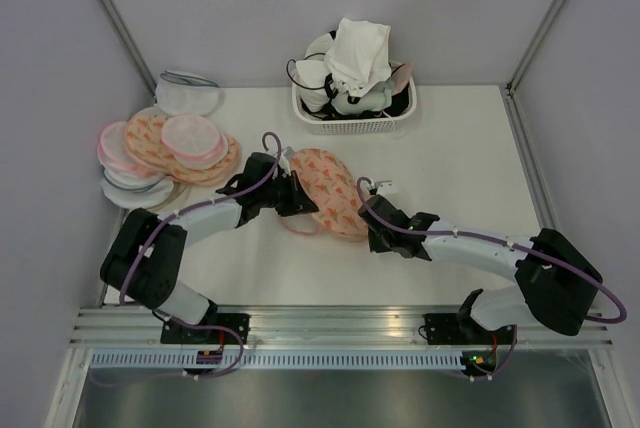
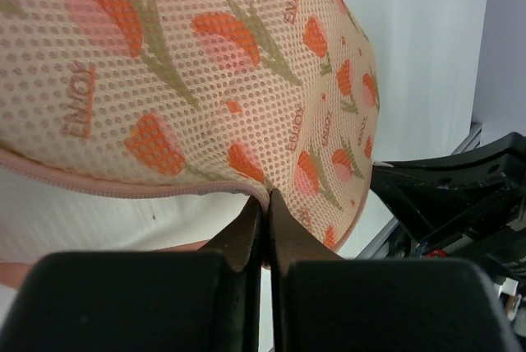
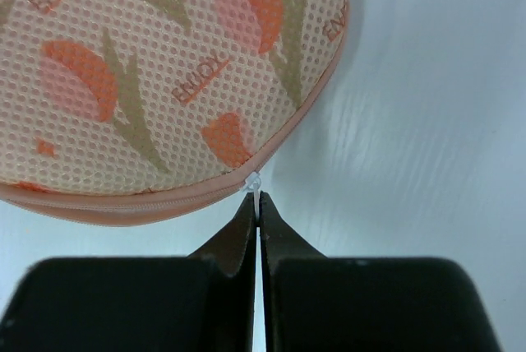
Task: Unzip the laundry bag and remove the bra
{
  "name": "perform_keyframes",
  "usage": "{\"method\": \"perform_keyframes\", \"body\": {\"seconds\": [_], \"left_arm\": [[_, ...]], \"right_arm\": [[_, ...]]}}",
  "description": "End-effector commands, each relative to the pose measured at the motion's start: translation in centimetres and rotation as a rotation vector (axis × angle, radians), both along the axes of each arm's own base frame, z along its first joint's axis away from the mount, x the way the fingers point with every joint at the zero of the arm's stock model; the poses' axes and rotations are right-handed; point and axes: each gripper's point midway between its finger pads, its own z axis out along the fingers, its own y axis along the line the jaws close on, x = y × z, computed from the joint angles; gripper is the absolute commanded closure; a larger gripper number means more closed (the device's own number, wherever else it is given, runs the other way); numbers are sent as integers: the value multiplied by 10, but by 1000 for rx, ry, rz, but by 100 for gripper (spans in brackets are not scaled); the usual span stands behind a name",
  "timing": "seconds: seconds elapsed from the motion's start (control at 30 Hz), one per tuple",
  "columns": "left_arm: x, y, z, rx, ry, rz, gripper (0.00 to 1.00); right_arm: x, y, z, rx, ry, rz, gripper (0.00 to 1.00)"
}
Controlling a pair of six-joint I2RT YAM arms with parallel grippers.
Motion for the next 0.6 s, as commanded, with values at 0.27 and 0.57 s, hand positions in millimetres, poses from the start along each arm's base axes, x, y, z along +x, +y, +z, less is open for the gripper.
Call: {"method": "perform_keyframes", "body": {"seconds": [0.27, 0.57], "left_arm": [[55, -8, 34, -29, -137, 11, 46], [-43, 12, 32, -86, -32, 166, 35]], "right_arm": [[-12, 6, 11, 78, 6, 92, 100], [-39, 82, 44, 439, 75, 376, 99]]}}
